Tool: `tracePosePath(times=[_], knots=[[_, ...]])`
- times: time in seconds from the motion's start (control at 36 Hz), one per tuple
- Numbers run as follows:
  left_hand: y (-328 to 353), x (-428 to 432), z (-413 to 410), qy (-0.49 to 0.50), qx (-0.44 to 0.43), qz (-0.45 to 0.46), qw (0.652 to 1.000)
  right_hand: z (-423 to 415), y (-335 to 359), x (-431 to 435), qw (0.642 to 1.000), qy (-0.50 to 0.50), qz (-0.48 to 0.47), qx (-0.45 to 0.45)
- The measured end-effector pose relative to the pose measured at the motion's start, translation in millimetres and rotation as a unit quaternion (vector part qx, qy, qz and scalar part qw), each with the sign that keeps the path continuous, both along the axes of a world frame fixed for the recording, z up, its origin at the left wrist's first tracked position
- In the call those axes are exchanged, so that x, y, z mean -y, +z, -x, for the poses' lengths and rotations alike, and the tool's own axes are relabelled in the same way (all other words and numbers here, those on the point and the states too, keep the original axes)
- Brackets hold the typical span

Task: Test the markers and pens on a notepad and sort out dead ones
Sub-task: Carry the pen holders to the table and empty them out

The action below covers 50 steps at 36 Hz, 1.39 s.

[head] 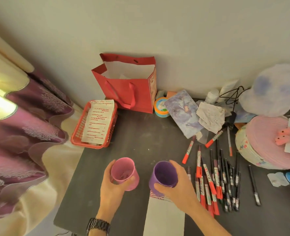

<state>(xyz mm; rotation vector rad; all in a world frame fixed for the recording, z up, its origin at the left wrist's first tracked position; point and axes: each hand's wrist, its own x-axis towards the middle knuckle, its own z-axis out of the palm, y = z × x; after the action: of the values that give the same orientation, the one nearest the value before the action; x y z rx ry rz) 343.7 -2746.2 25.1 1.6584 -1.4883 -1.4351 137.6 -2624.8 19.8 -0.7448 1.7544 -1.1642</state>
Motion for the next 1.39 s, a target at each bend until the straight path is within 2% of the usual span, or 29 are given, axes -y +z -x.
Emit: tracePosePath(times=[0.28, 0.5, 0.64, 0.89, 0.97, 1.03, 1.08, 1.17, 1.22, 1.25, 1.33, 1.39], knots=[[-50.1, 55.0, -13.3, 0.012, 0.001, 0.062, 0.998, -35.1, -54.3, 91.6, 0.988, 0.057, 0.025, -0.139], [-76.9, 68.5, -19.5, -0.016, 0.024, 0.127, 0.992, -43.3, -87.8, 100.8, 0.963, 0.084, 0.05, -0.252], [-90.7, 67.4, -19.2, -0.011, -0.001, 0.158, 0.987, -42.8, -93.7, 96.8, 0.944, 0.078, 0.08, -0.311], [-125.7, 67.2, -15.0, -0.001, -0.061, 0.246, 0.967, -37.4, -111.4, 97.4, 0.927, 0.079, 0.117, -0.348], [-133.8, 70.4, -15.7, -0.029, -0.056, 0.252, 0.966, -31.9, -110.9, 94.5, 0.929, 0.098, 0.09, -0.345], [-136.3, 66.4, -17.5, -0.055, -0.057, 0.25, 0.965, -29.7, -108.1, 80.9, 0.928, 0.074, 0.071, -0.358], [-137.1, 51.9, -23.1, -0.049, -0.053, 0.256, 0.964, -30.2, -108.2, 54.0, 0.91, 0.024, 0.061, -0.41], [-140.6, 8.2, -38.7, -0.032, -0.024, 0.283, 0.958, -32.3, -117.0, 1.3, 0.856, -0.054, 0.046, -0.513], [-145.3, -26.4, -46.8, -0.091, -0.02, 0.325, 0.941, -30.8, -126.0, -33.8, 0.829, -0.082, 0.025, -0.553], [-147.9, -41.1, -48.2, -0.142, -0.017, 0.362, 0.921, -28.9, -131.9, -49.5, 0.814, -0.09, 0.016, -0.574], [-151.3, -77.3, -44.2, -0.314, 0.024, 0.475, 0.821, -23.8, -147.3, -87.5, 0.776, -0.088, -0.012, -0.625], [-150.8, -97.7, -38.7, -0.401, 0.092, 0.501, 0.761, -21.0, -152.9, -102.3, 0.761, -0.069, -0.039, -0.643]])
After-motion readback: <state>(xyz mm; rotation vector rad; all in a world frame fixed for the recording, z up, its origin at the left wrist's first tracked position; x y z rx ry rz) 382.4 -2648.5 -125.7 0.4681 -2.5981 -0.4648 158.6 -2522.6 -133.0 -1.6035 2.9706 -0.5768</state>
